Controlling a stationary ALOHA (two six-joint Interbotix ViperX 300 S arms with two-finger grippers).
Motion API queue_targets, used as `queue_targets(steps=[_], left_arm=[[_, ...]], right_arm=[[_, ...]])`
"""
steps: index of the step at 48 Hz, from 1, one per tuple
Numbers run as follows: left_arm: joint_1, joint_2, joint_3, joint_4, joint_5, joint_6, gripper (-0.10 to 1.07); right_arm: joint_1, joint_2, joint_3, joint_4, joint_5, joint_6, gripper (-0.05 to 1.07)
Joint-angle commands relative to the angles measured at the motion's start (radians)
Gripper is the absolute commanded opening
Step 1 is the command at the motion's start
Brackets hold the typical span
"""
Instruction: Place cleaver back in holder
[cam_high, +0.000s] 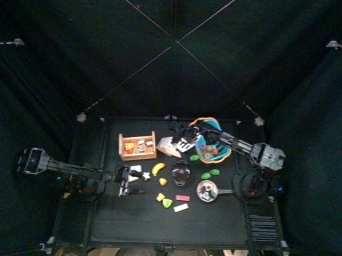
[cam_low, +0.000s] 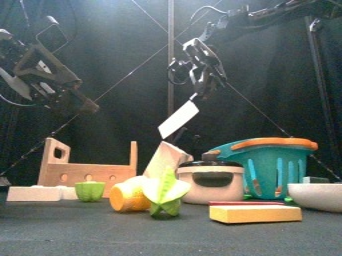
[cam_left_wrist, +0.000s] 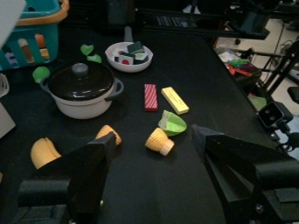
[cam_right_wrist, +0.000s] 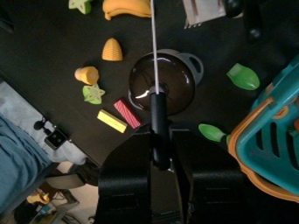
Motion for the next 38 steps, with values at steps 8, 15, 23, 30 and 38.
queue_targets(steps=[8,15,23,30,38], left_arm=[[0.002,0.0,-0.005,0.002,-0.003,-0.002,1.0],[0.002,0.0,-0.003,0.0,-0.003,-0.002,1.0],[0.002,0.0,-0.003,0.0,-0.003,-0.002,1.0],[0.002,0.0,-0.002,0.0,-0.003,-0.002,1.0],[0.002,0.0,0.0,0.0,-0.003,0.0,1.0]], right_arm=[[-0.025,0.025,-0.126,-0.009,0.133,-0.002,0.44],[-0.023,0.057,-0.156,-0.034,0.193,-0.003,0.43],[-0.023,0.078,-0.184,-0.104,0.206,-0.006,0.43],[-0.018,0.095,-0.199,-0.137,0.225,-0.049,0.43],[-0.015,0.112,-0.219,-0.153,0.239,-0.091,0.43]])
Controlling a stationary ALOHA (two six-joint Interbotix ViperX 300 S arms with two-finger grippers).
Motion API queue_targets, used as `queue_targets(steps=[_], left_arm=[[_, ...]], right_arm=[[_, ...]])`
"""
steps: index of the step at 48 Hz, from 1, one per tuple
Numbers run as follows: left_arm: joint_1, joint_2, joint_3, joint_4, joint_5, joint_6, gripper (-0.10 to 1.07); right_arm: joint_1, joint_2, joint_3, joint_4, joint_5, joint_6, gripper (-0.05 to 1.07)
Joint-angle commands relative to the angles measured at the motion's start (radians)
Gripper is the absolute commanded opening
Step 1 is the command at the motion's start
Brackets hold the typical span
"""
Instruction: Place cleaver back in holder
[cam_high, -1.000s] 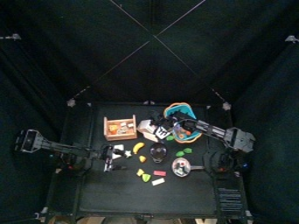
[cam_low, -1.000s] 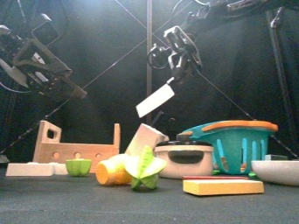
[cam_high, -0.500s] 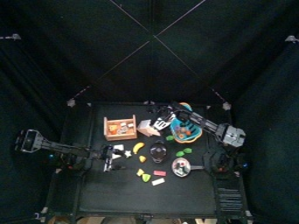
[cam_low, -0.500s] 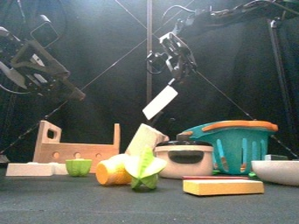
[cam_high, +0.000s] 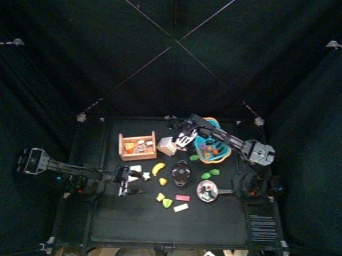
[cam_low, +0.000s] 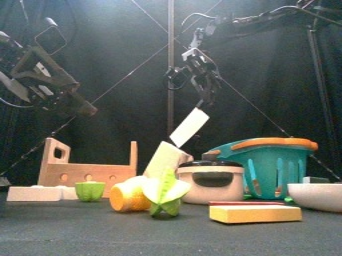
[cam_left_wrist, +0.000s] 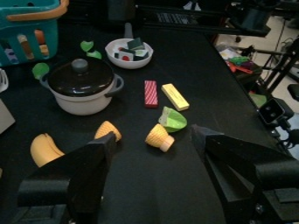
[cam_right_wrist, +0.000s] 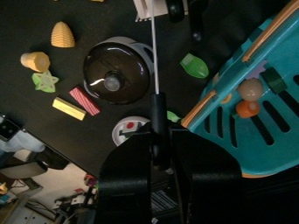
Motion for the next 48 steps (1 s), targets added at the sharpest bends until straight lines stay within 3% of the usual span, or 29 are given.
queue_targets(steps=[1,48], left_arm=[[0.002,0.002,-0.011,0.0,-0.005,0.0,1.0],[0.003,0.002,-0.006,-0.002,-0.005,0.0,1.0]], right_arm=[[0.003,-0.014,-0.038,-0.008,0.006,-0.008,0.43],[0.049,0.003,-0.074,-0.034,0.034,-0.014,0.43]])
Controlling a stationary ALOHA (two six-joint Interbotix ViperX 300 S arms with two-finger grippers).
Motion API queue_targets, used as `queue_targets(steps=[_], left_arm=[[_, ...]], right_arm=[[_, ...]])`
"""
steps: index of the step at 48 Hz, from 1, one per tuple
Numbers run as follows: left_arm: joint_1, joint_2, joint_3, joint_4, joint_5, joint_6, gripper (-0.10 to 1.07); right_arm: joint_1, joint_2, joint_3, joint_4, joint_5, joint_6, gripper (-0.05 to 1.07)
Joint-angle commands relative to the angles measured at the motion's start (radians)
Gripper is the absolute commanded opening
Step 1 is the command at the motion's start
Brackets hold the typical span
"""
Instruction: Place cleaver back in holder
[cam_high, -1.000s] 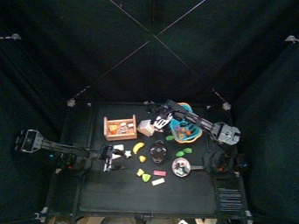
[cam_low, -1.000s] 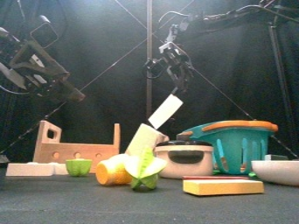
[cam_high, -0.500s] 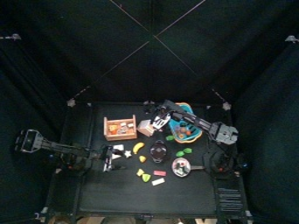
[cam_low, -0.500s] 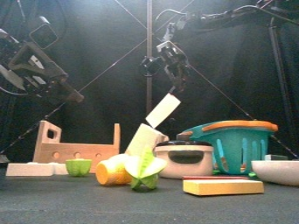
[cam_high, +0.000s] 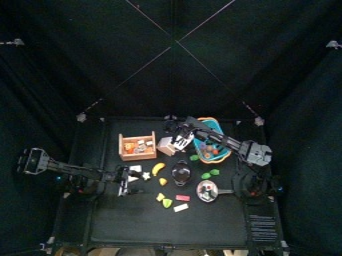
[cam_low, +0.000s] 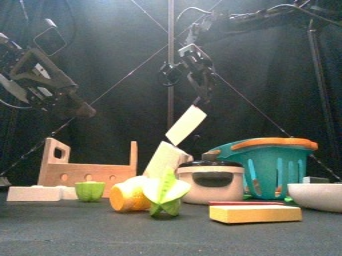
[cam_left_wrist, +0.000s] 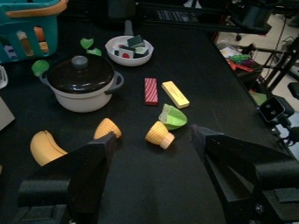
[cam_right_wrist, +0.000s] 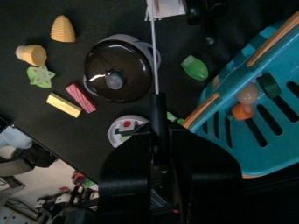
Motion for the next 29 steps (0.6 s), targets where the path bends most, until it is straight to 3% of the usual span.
queue_targets(steps=[1,29], left_arm=[[0.002,0.0,-0.009,-0.002,-0.005,0.0,1.0],[0.002,0.0,-0.006,-0.002,-0.005,0.0,1.0]], right_arm=[[0.0,-0.02,-0.023,0.0,0.005,-0.003,0.43],[0.0,-0.02,0.009,-0.003,0.006,-0.005,0.43]])
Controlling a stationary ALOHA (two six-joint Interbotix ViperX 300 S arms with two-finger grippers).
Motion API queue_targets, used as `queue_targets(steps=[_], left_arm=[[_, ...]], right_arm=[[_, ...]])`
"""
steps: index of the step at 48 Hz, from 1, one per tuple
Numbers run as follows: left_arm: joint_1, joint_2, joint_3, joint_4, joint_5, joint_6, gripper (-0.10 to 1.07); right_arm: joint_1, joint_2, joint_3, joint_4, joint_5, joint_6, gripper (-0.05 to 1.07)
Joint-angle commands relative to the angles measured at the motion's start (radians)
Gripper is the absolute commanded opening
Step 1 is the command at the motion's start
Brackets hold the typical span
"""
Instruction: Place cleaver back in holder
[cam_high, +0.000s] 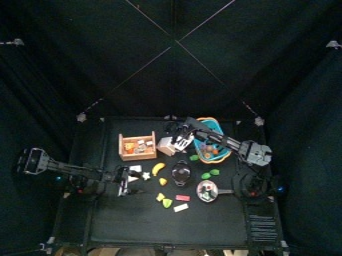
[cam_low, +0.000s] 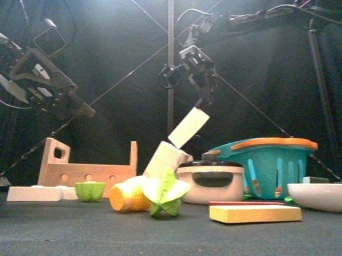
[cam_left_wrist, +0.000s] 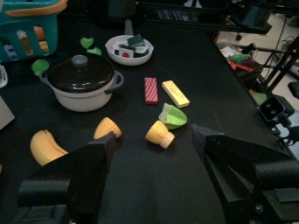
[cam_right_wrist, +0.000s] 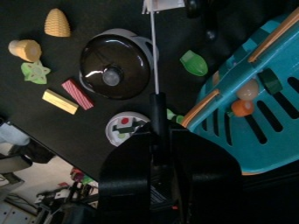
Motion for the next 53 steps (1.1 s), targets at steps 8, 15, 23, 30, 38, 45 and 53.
queue_targets(steps=[8,15,23,30,38,45,53], left_arm=[[0.002,0.0,-0.011,-0.002,-0.005,0.0,1.0],[0.003,0.0,-0.009,-0.002,-0.005,0.0,1.0],[0.006,0.0,-0.006,-0.002,-0.005,0.0,1.0],[0.006,0.0,-0.005,-0.002,-0.005,0.0,1.0],[0.006,0.0,-0.005,-0.002,-0.005,0.002,1.0],[0.008,0.0,-0.005,-0.002,-0.003,0.0,1.0],[0.008,0.0,-0.005,-0.002,-0.005,0.0,1.0]], right_arm=[[-0.005,-0.017,-0.014,-0.006,0.0,-0.003,0.43],[-0.005,-0.008,-0.012,-0.006,0.0,-0.005,0.43],[-0.005,-0.003,-0.015,-0.018,0.0,-0.006,0.43],[-0.003,0.002,-0.017,-0.02,0.0,-0.006,0.43],[-0.003,0.012,-0.028,-0.029,0.0,-0.008,0.43],[0.0,0.026,-0.044,-0.031,0.0,-0.009,0.43],[0.0,0.035,-0.067,-0.034,0.002,-0.009,0.44]])
